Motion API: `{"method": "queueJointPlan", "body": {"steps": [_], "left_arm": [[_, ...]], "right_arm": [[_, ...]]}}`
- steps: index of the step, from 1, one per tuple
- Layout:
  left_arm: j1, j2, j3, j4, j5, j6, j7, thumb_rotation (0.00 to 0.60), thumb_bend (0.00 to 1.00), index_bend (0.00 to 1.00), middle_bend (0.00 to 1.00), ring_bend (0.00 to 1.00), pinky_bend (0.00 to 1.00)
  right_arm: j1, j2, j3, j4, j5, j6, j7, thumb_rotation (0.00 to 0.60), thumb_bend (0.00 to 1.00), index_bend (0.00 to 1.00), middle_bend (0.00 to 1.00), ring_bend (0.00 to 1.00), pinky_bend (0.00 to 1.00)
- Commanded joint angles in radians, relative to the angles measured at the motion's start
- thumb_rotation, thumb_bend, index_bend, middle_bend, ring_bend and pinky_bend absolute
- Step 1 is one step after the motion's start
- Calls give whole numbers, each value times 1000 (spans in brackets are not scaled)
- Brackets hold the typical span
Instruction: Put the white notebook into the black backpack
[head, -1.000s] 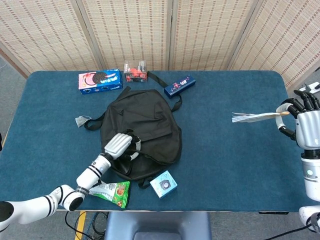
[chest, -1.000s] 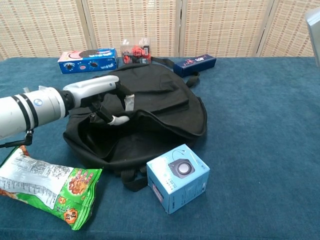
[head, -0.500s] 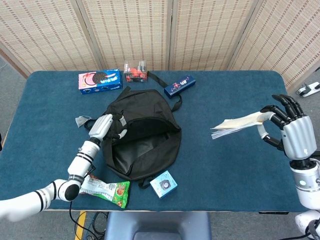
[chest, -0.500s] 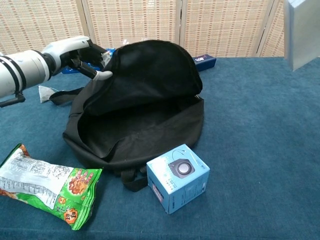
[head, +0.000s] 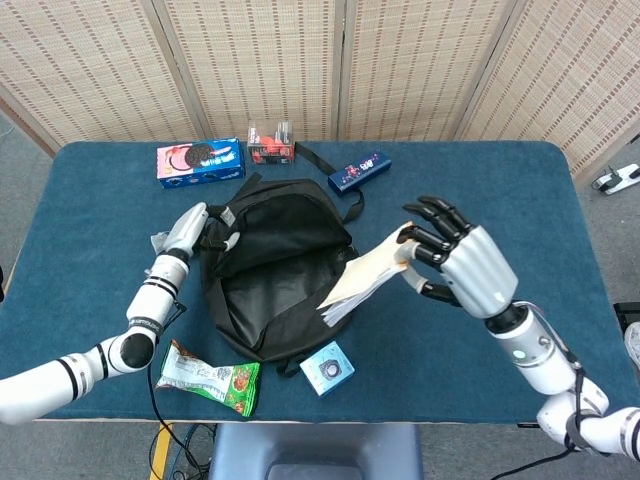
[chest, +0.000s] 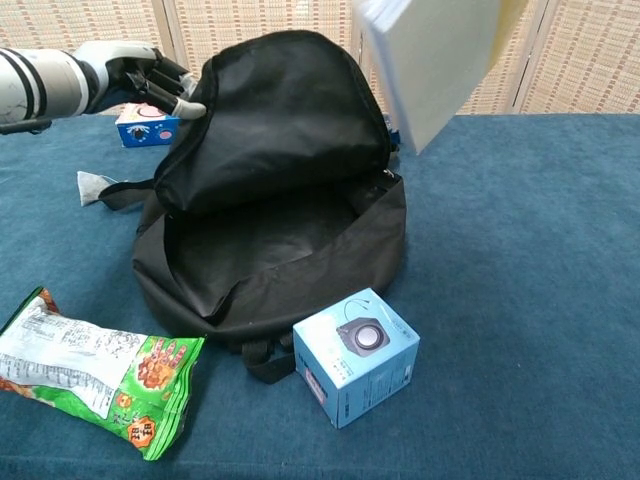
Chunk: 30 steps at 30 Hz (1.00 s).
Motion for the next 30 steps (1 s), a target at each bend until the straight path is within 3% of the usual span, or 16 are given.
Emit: {"method": "queueJointPlan", "body": {"steps": [1,15,30], "left_arm": [[-27,22,-4,-5,-60,-19,26,600,544,838,476,351,142],[-65,58,25,-26,-161,-41,53,600,544,837,476,351,142],[-57,95,38,-20,-182,-94,-3,600,544,839,476,351,142]], "right_arm": [[85,-62,12,8,-3,-91,-24,600,509,724,443,193,162],[291,-296,-17,201,-20,-231,10,600,503,729,448,193,162],[365,-463,-109,476,-43,-226,83,600,503,734,456,193,162]]}}
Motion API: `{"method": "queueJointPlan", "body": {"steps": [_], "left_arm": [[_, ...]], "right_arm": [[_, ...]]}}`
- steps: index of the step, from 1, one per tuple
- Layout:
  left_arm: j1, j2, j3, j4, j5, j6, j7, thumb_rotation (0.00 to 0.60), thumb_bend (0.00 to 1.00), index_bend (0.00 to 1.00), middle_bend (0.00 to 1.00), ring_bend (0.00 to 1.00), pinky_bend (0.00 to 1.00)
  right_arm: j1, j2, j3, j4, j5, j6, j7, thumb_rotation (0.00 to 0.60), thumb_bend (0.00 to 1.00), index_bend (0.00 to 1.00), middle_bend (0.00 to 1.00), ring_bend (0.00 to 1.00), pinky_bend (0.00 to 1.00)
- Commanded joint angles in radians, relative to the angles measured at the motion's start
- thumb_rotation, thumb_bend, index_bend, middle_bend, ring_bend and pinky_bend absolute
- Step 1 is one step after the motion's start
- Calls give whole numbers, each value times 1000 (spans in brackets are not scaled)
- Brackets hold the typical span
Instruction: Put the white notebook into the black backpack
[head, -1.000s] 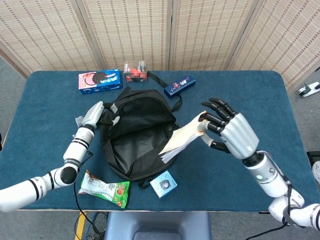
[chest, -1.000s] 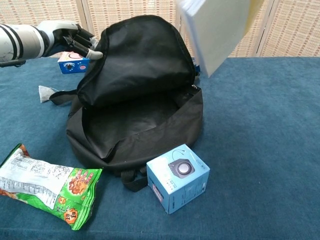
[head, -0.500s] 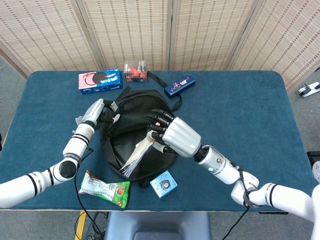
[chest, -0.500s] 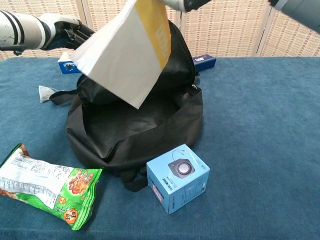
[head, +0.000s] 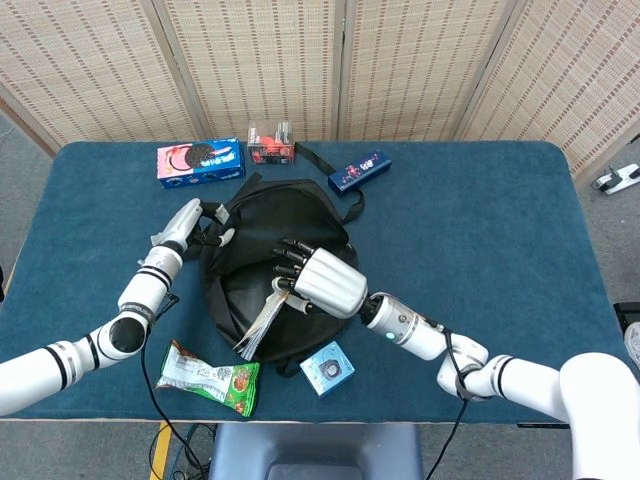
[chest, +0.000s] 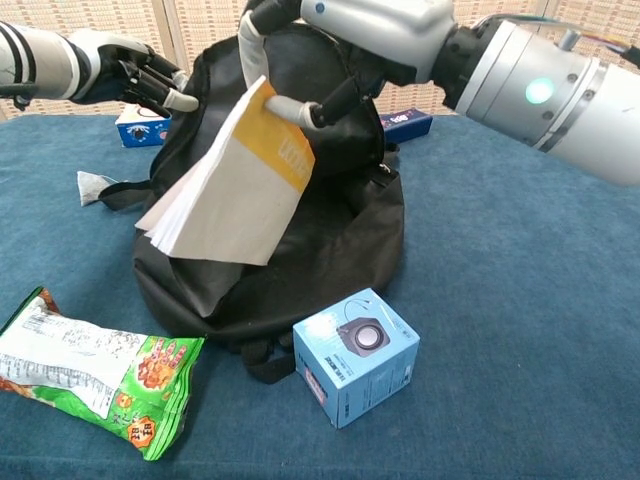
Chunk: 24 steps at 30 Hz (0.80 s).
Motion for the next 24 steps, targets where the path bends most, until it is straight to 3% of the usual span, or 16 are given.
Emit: {"method": "queueJointPlan", "body": {"steps": [1,12,24], "left_arm": [[5,9,3,-1,7,-9,-9,600,544,839,476,351,142],[27,43,16,-24,51,-40,-54,600,544,839,476,351,142],[47,73,28,-50,87,-48,-96,600,544,836,476,352,142]], "right_arm": [[6,-38,-34,63,-11,20,19,600,503,735,456,193,162],[-45,-61,-130,173,-8,56,46,600,503,738,460,193,161],[-42,-96,-138,276,27,36,24,600,503,738,460,193,153]]}}
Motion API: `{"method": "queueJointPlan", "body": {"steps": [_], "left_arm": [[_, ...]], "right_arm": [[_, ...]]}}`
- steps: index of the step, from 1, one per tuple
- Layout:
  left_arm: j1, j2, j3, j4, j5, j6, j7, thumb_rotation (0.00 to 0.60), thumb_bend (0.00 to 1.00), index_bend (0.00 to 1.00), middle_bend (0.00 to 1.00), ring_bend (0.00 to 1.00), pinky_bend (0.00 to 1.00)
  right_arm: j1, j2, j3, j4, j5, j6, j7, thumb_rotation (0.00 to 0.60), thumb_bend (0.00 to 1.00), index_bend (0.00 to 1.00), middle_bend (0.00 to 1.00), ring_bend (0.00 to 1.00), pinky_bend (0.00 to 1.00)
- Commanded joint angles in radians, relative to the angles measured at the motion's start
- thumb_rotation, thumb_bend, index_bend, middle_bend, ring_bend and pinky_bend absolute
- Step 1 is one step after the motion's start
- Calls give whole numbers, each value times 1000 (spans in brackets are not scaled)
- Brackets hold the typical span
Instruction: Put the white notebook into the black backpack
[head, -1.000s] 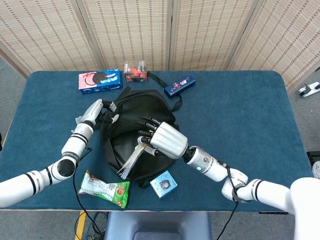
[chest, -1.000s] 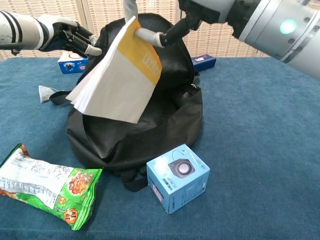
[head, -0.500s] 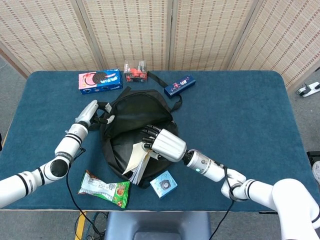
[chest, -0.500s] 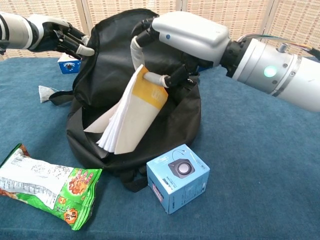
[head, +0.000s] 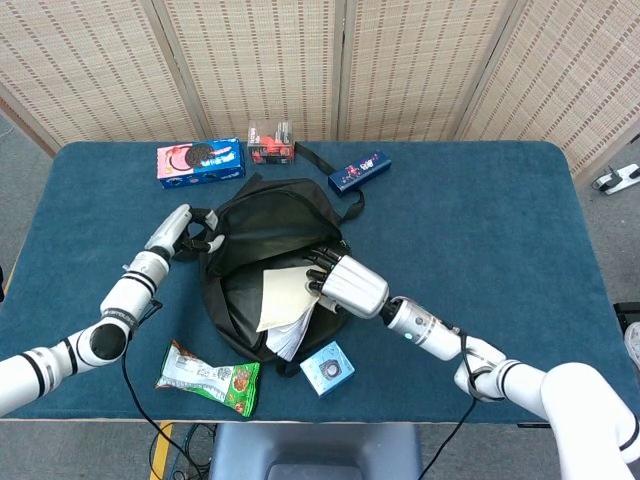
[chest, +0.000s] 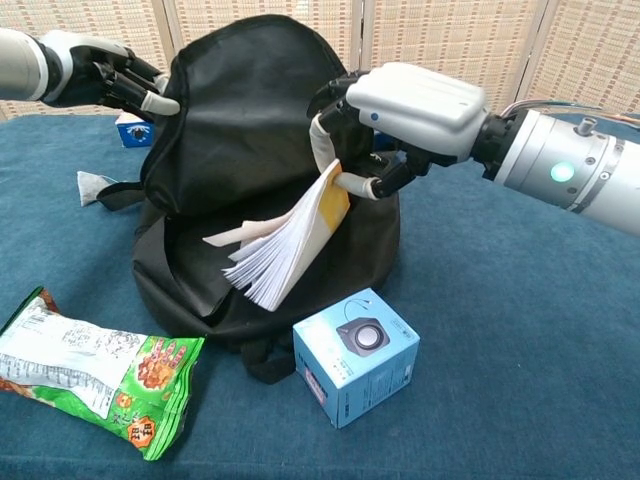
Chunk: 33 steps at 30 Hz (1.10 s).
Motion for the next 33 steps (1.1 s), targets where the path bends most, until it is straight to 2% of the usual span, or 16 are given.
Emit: {"method": "queueJointPlan", "body": {"steps": [1,8,17,33], "left_arm": [[3,6,3,-4,5,-4,-7,600,544,836,476,352,142],[6,16,12,-7,15,-9,-21,600,544,836,476,353,142],[2,30,22,-16,15,-13,-32,600,543,834,476,353,142],[-24,49,43,-46,-9,-13,-28,600,544,832,454,351,142]], "right_arm": [[2,-15,3,24,15,-5,-6,600,503,738,460,193,149],[11,-37,-12,70,24,-39,-39,600,503,738,460,193,137],[47,-86,25,93,76,-107,-130,600,492,738,459,193,108],[97,-176,71,133,150,-203,-415,600,416,738,461,193,30]]}}
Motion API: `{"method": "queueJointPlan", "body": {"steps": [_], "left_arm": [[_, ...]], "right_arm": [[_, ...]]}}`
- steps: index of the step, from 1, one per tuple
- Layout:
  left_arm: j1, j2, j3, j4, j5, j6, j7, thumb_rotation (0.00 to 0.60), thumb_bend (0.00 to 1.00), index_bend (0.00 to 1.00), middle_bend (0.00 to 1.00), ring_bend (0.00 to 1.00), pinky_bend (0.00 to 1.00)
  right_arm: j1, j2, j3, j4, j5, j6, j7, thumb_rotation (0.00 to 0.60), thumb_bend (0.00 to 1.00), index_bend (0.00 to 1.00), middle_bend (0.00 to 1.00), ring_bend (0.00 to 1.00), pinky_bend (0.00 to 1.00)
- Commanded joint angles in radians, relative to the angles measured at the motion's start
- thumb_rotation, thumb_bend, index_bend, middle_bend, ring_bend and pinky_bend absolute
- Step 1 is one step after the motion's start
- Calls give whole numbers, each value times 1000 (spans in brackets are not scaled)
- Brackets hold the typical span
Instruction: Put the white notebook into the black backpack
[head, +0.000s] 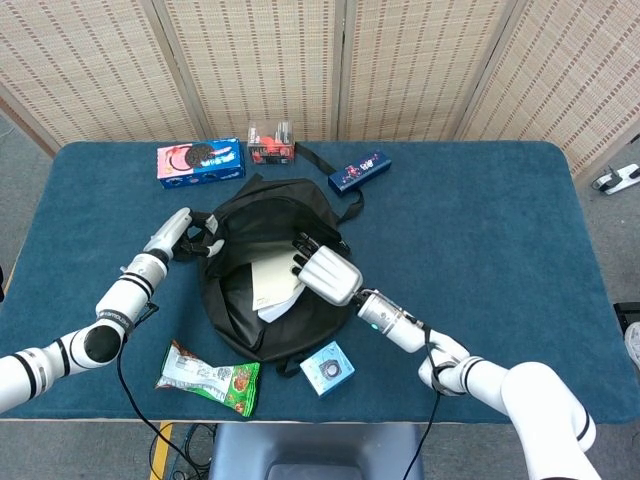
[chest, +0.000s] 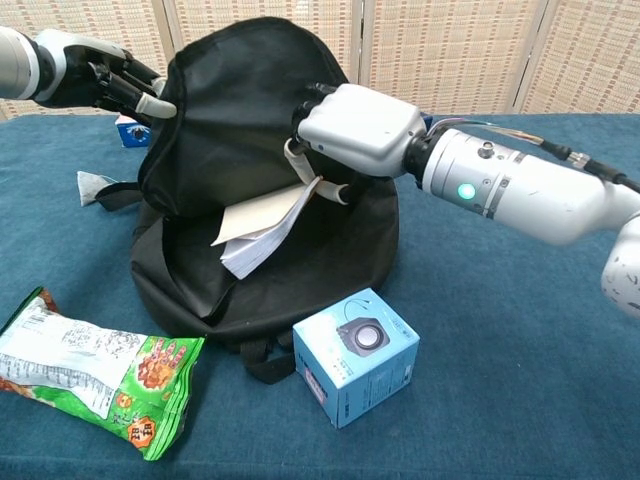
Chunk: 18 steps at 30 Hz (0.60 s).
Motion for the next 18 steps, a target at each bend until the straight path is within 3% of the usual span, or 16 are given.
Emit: {"method": "queueJointPlan", "body": {"steps": [1,7,18], "left_arm": [[-3,3,3,-4,-4,1,2,600,544,832,454,351,142],[-7,13,12,-14,-12,2,2,600,543,832,454,351,142],[-10,12,29,-13,-15,0,0,600,544,830,449,351,142]], "right_arm": [[11,-30,9,21,18,-19,-58,600,414,739,460,193,27],[12,-51,13,26,47,-54,-166,600,377,707,436,179,1],[-53,40,19,-147,134,-90,-303,600,166,80,209,18,0]]}}
